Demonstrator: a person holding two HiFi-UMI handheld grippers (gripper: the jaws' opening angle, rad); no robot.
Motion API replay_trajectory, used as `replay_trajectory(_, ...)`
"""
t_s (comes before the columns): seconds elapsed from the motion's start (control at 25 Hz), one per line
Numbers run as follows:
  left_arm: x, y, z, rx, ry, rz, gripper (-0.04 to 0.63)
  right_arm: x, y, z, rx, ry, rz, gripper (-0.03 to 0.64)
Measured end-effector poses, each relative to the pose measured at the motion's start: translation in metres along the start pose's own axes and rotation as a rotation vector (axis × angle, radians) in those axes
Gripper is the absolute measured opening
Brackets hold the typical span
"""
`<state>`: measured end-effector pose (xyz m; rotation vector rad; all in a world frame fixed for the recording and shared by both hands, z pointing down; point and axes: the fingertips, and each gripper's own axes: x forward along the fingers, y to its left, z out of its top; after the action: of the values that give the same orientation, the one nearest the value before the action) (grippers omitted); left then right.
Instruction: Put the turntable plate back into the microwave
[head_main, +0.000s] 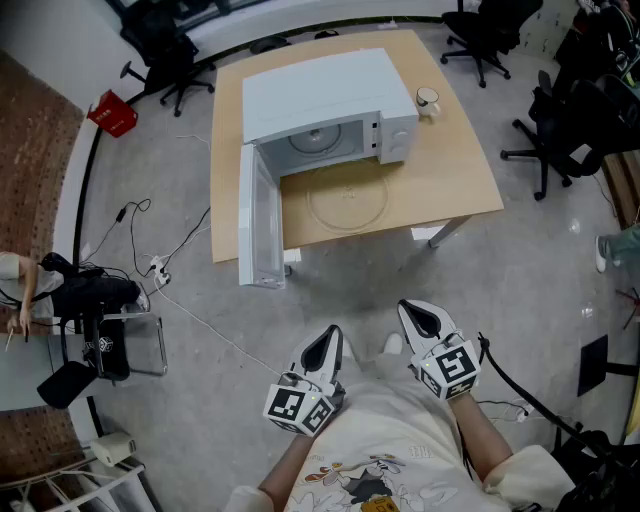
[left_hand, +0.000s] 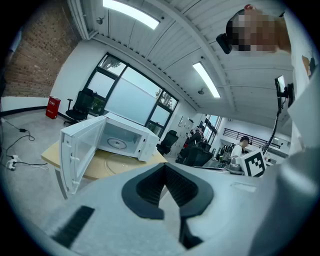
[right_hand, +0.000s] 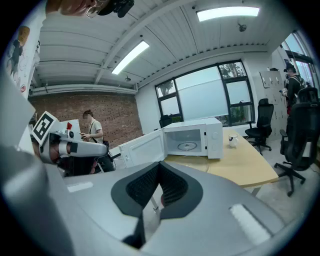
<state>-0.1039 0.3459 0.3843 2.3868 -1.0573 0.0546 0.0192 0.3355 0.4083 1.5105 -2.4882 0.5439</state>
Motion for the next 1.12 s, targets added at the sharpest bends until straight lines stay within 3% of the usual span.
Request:
replay_trajectory(0.44, 0.009, -0.018, -0.007, -0.011, -0.003, 0.031, 0.002, -0.011, -0.015, -0.002, -0.02, 0.011, 0.035, 0.003)
replay_trajectory(0.88, 0.025, -0.039, -0.02, -0.005, -0.008, 0.049, 0.002, -0.02, -0.04, -0.005, 0.096, -0.013, 0.108, 0.003)
replay_trajectory(1.0, 0.034, -0.038, -0.029, -0.019, -0.001, 0.051, 0.002, -0.013, -0.057, -0.009, 0.127, -0.009, 0.12, 0.059)
replay_trajectory(1.12, 0.043, -0.022, -0.033, -0.056, 0.026, 0.057, 0.002, 0.006, -0.074, -0.016, 0.254, 0.011, 0.143, 0.112)
